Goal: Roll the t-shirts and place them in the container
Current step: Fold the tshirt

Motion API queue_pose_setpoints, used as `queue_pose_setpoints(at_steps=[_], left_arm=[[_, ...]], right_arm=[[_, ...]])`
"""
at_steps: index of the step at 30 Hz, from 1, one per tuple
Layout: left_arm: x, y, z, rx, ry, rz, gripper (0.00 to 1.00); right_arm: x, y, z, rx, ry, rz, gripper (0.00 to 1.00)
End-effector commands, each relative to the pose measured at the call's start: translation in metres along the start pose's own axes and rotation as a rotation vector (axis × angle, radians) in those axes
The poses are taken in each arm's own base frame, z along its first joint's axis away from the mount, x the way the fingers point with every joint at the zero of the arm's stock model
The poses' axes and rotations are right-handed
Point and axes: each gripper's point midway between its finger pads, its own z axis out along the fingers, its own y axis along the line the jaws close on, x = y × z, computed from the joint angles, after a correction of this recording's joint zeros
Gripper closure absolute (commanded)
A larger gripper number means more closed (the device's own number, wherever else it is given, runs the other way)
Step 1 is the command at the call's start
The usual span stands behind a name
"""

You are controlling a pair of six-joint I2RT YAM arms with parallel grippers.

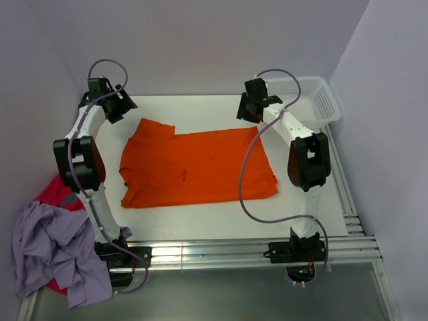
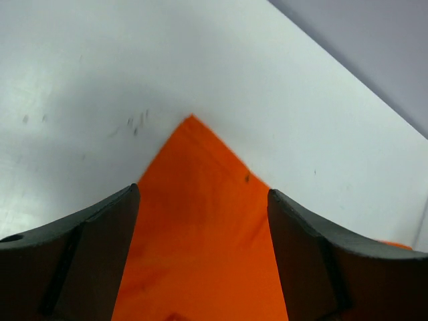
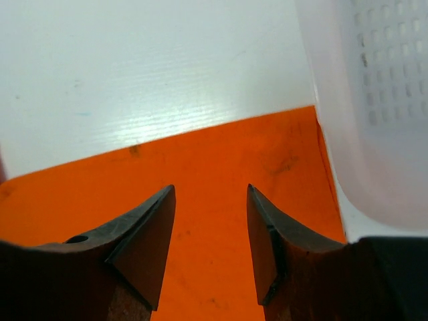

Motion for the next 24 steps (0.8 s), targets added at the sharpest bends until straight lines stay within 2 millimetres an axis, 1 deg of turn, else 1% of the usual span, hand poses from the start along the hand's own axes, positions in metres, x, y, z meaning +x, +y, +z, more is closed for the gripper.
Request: queue_pose_setpoints(at_steps=[1,2,3,4,5,6,8,9,11,13,14,15,17,18,19,20,21,22,24], left_arm=[[-0.008,-0.013,0.034,0.060,0.033,0.055,0.18],[-0.001,-0.010,0.041,0.049,0.061,0.057,0.19],[0.003,-0.008,0.054,0.043,0.075,0.066,0.19],[0.008,-0.010,0.060,0.039,0.082,0.080,0.19],[0.010,-0.008,0.065,0.023,0.083,0.091,0.17],[0.015,-0.003,0.074,0.003,0.092,0.103,0.15],[0.018,0.003,0.081,-0.024,0.105,0.110,0.15],[0.024,0.009,0.089,-0.036,0.121,0.112,0.15],[0.021,0.008,0.094,-0.031,0.113,0.113,0.16],[0.024,0.010,0.101,-0.043,0.116,0.123,0.18],[0.025,0.016,0.103,-0.076,0.112,0.141,0.19],[0.028,0.011,0.104,-0.081,0.110,0.164,0.20],[0.031,0.013,0.107,-0.123,0.100,0.210,0.21],[0.035,0.011,0.110,-0.151,0.100,0.231,0.21],[0.038,0.009,0.112,-0.151,0.108,0.237,0.22],[0.041,0.018,0.117,-0.193,0.108,0.241,0.24],[0.037,0.019,0.118,-0.210,0.096,0.247,0.26],[0.039,0.024,0.119,-0.230,0.103,0.249,0.29],[0.048,0.019,0.123,-0.276,0.095,0.299,0.31]], right_arm=[[0.006,0.002,0.012,0.036,0.086,-0.077,0.46],[0.012,-0.001,0.021,0.054,0.107,-0.082,0.47],[0.011,-0.001,0.021,0.054,0.111,-0.089,0.47],[0.013,0.000,0.023,0.051,0.116,-0.093,0.45],[0.014,-0.001,0.025,0.057,0.118,-0.094,0.45],[0.017,-0.004,0.028,0.072,0.120,-0.093,0.44],[0.019,-0.007,0.031,0.083,0.125,-0.092,0.44],[0.022,-0.009,0.033,0.090,0.130,-0.092,0.44],[0.028,-0.010,0.037,0.093,0.140,-0.091,0.44],[0.034,-0.012,0.040,0.092,0.152,-0.092,0.44],[0.038,-0.013,0.042,0.092,0.157,-0.092,0.44],[0.042,-0.013,0.043,0.092,0.162,-0.095,0.44],[0.044,-0.010,0.042,0.084,0.157,-0.097,0.44],[0.048,-0.010,0.042,0.084,0.165,-0.099,0.44],[0.049,-0.009,0.042,0.080,0.167,-0.098,0.44],[0.050,-0.008,0.042,0.076,0.167,-0.100,0.44],[0.048,-0.007,0.040,0.075,0.161,-0.101,0.44],[0.048,-0.007,0.040,0.073,0.159,-0.103,0.44],[0.045,-0.006,0.036,0.071,0.148,-0.097,0.44]])
